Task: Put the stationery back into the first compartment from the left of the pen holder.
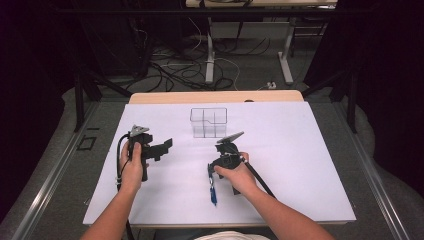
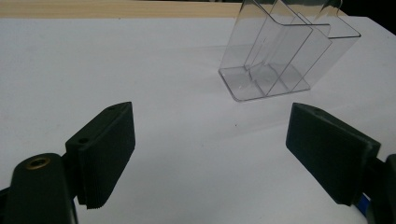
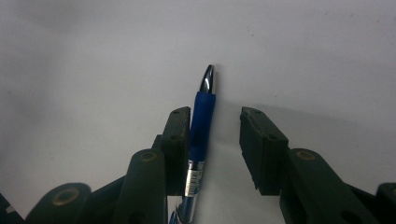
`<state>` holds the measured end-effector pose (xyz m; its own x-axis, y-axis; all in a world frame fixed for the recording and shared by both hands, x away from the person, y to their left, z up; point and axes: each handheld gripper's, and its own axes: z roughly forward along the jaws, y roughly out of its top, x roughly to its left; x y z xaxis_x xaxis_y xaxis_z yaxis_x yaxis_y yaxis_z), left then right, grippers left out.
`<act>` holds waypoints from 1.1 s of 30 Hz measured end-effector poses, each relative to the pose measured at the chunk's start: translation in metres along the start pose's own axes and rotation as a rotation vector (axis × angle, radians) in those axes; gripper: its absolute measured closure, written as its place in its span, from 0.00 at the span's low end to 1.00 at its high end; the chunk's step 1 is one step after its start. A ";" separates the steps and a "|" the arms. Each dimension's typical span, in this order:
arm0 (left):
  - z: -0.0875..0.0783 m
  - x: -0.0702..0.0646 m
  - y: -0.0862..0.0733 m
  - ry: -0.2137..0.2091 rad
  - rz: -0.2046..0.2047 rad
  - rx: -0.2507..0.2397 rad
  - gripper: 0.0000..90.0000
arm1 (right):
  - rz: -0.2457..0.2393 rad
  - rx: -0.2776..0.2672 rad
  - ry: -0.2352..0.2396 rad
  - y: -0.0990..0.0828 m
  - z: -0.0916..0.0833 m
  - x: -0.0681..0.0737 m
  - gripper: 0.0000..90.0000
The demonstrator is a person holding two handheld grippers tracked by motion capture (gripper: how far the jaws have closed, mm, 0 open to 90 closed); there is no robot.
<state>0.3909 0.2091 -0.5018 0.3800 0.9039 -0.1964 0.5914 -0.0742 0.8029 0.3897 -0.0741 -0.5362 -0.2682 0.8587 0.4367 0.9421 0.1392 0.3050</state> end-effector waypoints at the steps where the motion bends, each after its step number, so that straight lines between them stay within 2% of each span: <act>1: 0.000 0.000 0.000 0.000 0.001 0.001 0.17 | 0.004 0.002 -0.001 0.000 0.001 0.000 0.72; 5: 0.000 0.000 0.000 0.001 0.003 -0.001 0.17 | 0.022 0.009 0.013 0.002 0.002 0.001 0.74; 10: 0.001 0.000 0.000 0.003 0.004 0.001 0.17 | 0.012 0.032 0.014 0.002 0.004 0.001 0.76; 12: 0.001 0.000 0.000 0.003 0.004 0.000 0.17 | 0.040 0.032 0.022 0.002 0.005 0.002 0.77; 15: 0.001 0.000 0.000 0.003 0.006 0.001 0.17 | 0.029 0.028 0.029 0.003 0.006 0.000 0.77; 19: 0.002 0.000 -0.001 0.008 0.006 -0.009 0.17 | 0.043 0.042 0.042 0.004 0.007 0.000 0.78; 24: 0.002 0.000 -0.001 0.008 0.006 -0.004 0.17 | 0.050 0.056 0.039 0.006 0.007 -0.002 0.80; 30: 0.002 0.000 -0.001 0.004 0.006 0.003 0.17 | 0.107 0.075 0.052 0.009 0.008 -0.004 0.82; 33: 0.002 0.000 0.000 0.004 0.008 0.006 0.17 | 0.093 0.100 0.033 0.012 0.008 -0.003 0.82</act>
<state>0.3921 0.2082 -0.5034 0.3818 0.9050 -0.1878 0.5924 -0.0837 0.8013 0.4035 -0.0710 -0.5410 -0.1833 0.8538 0.4872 0.9782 0.1092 0.1768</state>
